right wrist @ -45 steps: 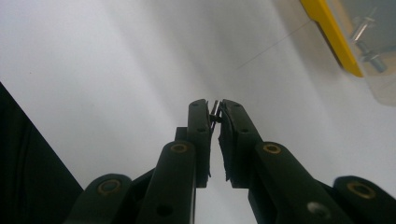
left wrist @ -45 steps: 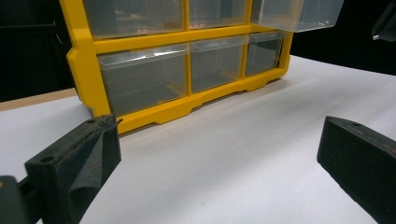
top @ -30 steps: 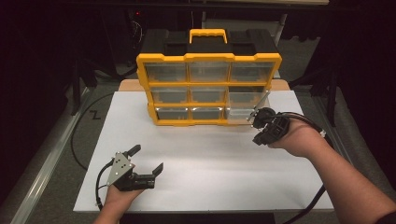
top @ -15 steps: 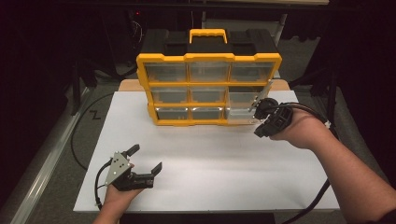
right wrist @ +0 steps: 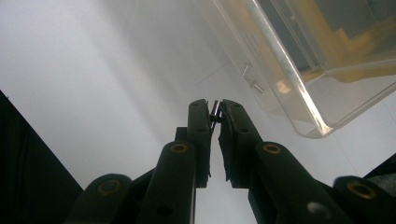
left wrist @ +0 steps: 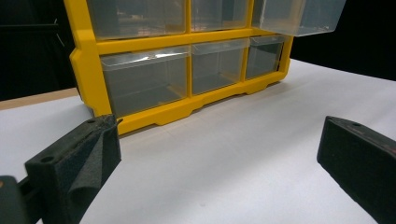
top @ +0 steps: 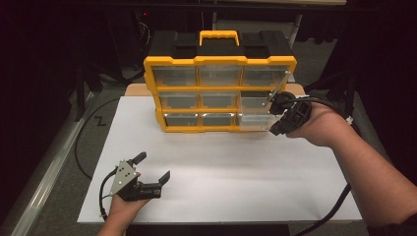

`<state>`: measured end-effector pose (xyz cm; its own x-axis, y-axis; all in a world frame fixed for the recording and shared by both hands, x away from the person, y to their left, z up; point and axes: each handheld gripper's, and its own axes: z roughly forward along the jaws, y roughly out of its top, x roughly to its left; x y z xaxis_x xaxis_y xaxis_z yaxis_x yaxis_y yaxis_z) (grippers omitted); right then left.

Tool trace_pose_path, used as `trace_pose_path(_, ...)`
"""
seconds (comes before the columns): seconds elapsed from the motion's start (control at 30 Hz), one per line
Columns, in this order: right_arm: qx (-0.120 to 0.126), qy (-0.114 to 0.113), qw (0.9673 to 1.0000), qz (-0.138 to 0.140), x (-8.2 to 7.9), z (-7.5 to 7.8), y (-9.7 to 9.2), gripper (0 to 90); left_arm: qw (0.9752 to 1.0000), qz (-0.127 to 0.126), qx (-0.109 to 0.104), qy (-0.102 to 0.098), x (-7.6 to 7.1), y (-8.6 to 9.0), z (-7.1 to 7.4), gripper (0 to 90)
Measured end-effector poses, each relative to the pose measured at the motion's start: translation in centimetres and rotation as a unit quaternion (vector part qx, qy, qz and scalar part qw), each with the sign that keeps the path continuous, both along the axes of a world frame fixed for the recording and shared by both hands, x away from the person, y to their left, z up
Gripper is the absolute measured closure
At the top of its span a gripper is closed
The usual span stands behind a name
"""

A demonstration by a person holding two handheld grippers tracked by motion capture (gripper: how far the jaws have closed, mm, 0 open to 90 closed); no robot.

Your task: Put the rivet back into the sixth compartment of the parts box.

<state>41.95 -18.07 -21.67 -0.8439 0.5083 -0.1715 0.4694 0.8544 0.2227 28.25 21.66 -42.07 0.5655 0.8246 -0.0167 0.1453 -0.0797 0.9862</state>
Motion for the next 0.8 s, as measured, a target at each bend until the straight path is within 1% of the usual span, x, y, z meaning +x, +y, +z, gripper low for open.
trace_pose_path(0.17, 0.005, 0.001, 1.0000, 0.000, 0.2, 0.5, 0.0, 84.9, 1.0000, 0.000, 0.001, 0.001, 0.0, 0.0, 0.0, 0.4)
trace_pose_path(0.23, 0.005, 0.000, 1.0000, -0.001, 0.4, 0.7, 0.0, 84.9, 1.0000, 0.000, 0.000, 0.001, 0.0, 0.0, 0.0, 0.4)
trace_pose_path(0.27, 0.005, 0.002, 1.0000, -0.007, 0.5, 0.8, 0.1, 84.9, 1.0000, 0.000, 0.000, 0.000, 0.0, 0.0, 0.0, 0.4)
trace_pose_path(0.3, 0.005, 0.000, 1.0000, -0.004, 0.6, 0.9, 0.1, 84.9, 1.0000, -0.001, 0.000, 0.001, 0.0, 0.0, 0.0, 0.4)
trace_pose_path(0.43, 0.005, 0.000, 1.0000, -0.007, 1.1, 1.3, 0.2, 84.9, 1.0000, 0.001, -0.003, 0.000, 0.0, 0.1, 0.0, 0.4)
trace_pose_path(0.67, 0.001, 0.003, 0.9999, -0.012, 1.9, 1.8, 0.9, 84.9, 1.0000, 0.000, -0.004, -0.002, -0.1, 0.2, 0.1, 0.4)
trace_pose_path(0.7, 0.000, 0.001, 1.0000, -0.008, 2.0, 1.8, 0.9, 84.9, 1.0000, 0.000, -0.004, -0.001, -0.1, 0.2, 0.1, 0.4)
trace_pose_path(0.73, 0.000, 0.002, 0.9999, -0.011, 2.1, 1.9, 1.1, 84.9, 1.0000, 0.001, -0.005, -0.001, -0.1, 0.2, 0.1, 0.4)
trace_pose_path(0.8, 0.000, 0.000, 1.0000, -0.008, 2.4, 2.1, 1.3, 84.9, 1.0000, 0.001, -0.005, -0.002, -0.1, 0.3, 0.1, 0.4)
